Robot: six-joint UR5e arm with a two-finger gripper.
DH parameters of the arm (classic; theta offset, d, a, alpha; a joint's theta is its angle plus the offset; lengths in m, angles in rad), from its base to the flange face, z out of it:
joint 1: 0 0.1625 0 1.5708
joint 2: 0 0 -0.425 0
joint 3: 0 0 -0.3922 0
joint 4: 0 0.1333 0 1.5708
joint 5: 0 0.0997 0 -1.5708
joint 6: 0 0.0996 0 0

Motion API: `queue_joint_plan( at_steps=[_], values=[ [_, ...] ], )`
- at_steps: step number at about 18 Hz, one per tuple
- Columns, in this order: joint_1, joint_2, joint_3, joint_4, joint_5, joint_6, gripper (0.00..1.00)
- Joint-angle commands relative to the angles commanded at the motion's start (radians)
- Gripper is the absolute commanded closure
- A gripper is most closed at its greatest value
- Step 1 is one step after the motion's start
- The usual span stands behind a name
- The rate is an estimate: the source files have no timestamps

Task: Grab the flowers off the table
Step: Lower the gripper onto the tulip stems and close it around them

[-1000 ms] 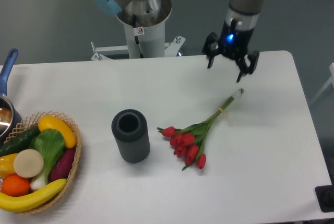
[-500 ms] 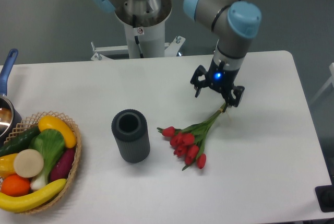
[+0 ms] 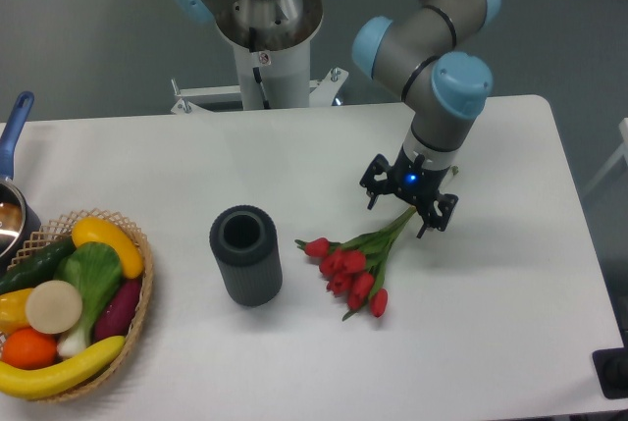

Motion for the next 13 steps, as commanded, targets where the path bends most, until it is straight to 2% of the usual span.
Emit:
queue_joint_plan(
  at_steps=[5,10,13],
  values=[
    [-0.038,-0.017,-0.014,0.0,0.097,0.0,0.0],
    [-0.046,-0.035,-0.017,0.002,0.089,-0.005,0.0],
    [-0.049,-0.046,-0.018,0.021,0.086,-0.008,0.0]
  ],
)
